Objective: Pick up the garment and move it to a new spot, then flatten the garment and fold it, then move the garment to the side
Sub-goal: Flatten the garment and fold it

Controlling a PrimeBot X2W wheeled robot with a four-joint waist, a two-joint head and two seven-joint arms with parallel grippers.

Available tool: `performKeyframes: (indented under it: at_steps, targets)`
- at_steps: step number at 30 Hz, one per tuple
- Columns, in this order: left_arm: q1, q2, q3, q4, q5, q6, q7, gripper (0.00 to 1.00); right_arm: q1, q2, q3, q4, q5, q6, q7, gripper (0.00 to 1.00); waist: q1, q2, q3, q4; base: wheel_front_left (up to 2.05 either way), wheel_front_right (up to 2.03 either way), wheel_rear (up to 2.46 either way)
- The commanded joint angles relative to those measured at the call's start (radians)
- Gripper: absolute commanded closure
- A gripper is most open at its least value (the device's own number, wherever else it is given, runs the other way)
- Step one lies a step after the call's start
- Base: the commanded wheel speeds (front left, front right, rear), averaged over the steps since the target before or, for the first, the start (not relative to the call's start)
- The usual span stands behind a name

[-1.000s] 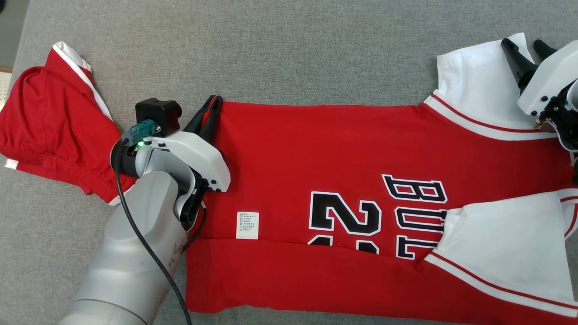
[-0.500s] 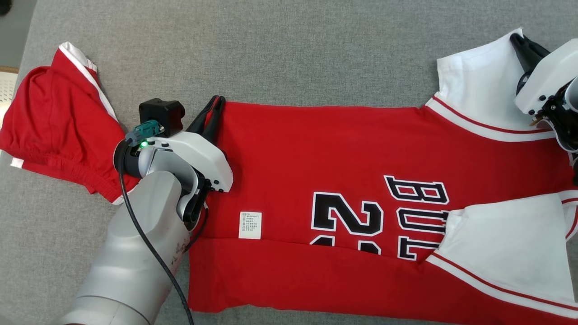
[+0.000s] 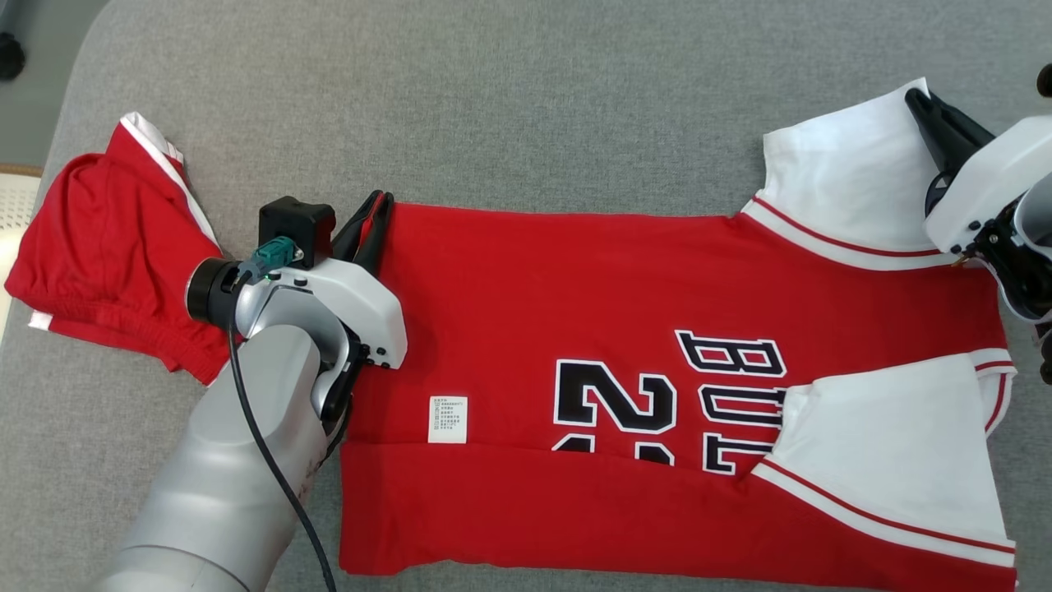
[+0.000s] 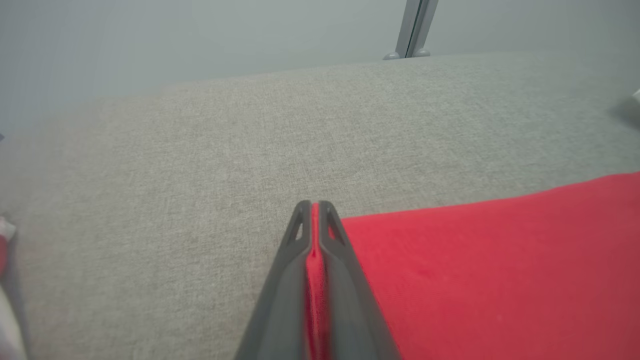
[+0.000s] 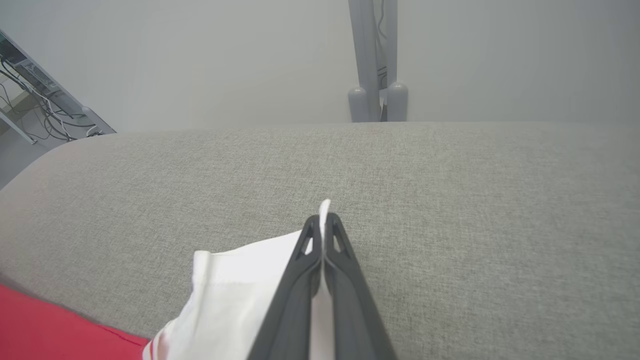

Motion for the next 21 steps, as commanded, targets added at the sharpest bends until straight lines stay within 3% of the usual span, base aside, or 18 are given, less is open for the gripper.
performKeyframes:
  at_steps: [1,13,21]
  targets:
    - [0.013,0.013,-0.003,-0.002,0.01,0.008,-0.007,1.0,0.018,-0.014,0.009,-0.013,0.012,0.0,-0.012,1.0,0.0,0.0,-0.018,-0.007,0.0,0.0,0.0]
    - [0.08,0.056,-0.046,-0.055,0.056,0.012,-0.013,1.0,0.141,-0.073,0.057,-0.121,0.072,0.0,-0.022,1.0,0.0,0.0,-0.11,-0.023,0.0,0.0,0.0]
    - [0.157,0.097,-0.089,-0.119,0.087,0.015,0.001,1.0,0.277,-0.125,0.062,-0.231,0.1,0.0,0.028,1.0,0.0,0.0,-0.172,-0.024,0.0,0.0,0.0]
